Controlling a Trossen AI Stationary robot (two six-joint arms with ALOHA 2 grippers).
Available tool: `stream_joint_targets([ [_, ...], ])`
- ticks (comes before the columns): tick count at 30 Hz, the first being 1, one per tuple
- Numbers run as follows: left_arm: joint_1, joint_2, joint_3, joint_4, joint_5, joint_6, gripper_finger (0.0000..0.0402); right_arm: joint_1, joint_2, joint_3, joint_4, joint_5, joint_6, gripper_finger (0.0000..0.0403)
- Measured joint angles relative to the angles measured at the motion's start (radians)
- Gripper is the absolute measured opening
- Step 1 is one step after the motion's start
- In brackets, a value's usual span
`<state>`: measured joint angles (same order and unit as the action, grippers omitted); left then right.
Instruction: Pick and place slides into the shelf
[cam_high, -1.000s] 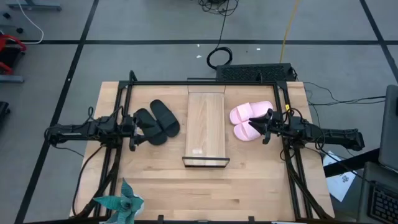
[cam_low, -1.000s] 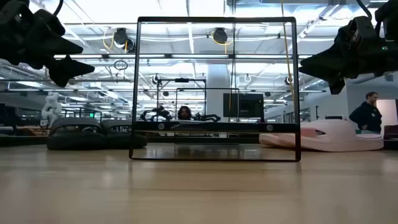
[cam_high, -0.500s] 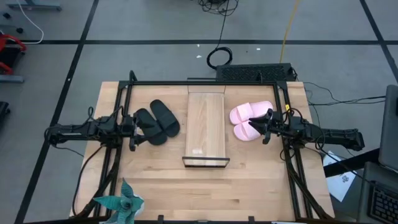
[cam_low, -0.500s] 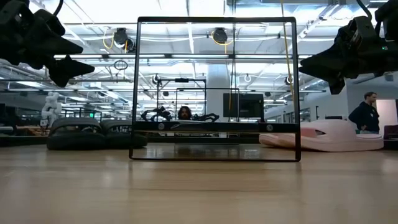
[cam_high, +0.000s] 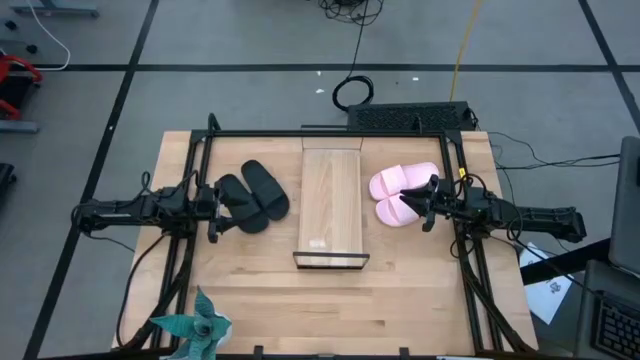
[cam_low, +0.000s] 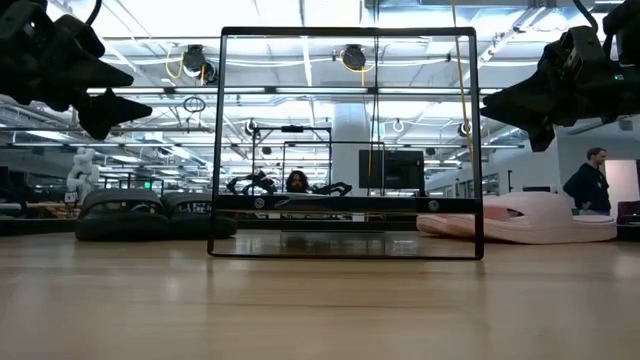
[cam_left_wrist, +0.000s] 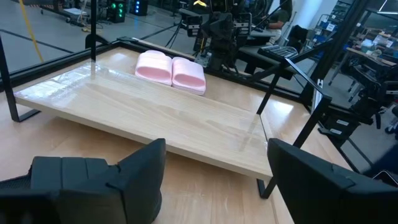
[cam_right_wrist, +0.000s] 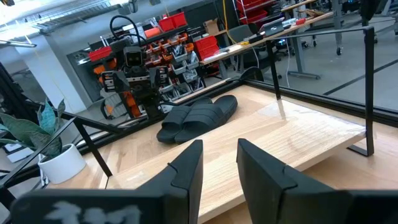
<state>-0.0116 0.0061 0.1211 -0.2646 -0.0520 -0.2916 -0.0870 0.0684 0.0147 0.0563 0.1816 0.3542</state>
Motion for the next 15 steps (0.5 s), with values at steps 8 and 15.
stream_joint_targets([
  [8,0.0,0.0,0.0,0.0,0.0,0.0,0.0285,0.0,0.0,0.0,0.02,0.002,0.0,0.0091],
  [15,0.0,0.0,0.0,0.001,-0.003,0.002,0.0285,0.0,0.0,0.0,0.275,0.002,0.138,0.0091],
])
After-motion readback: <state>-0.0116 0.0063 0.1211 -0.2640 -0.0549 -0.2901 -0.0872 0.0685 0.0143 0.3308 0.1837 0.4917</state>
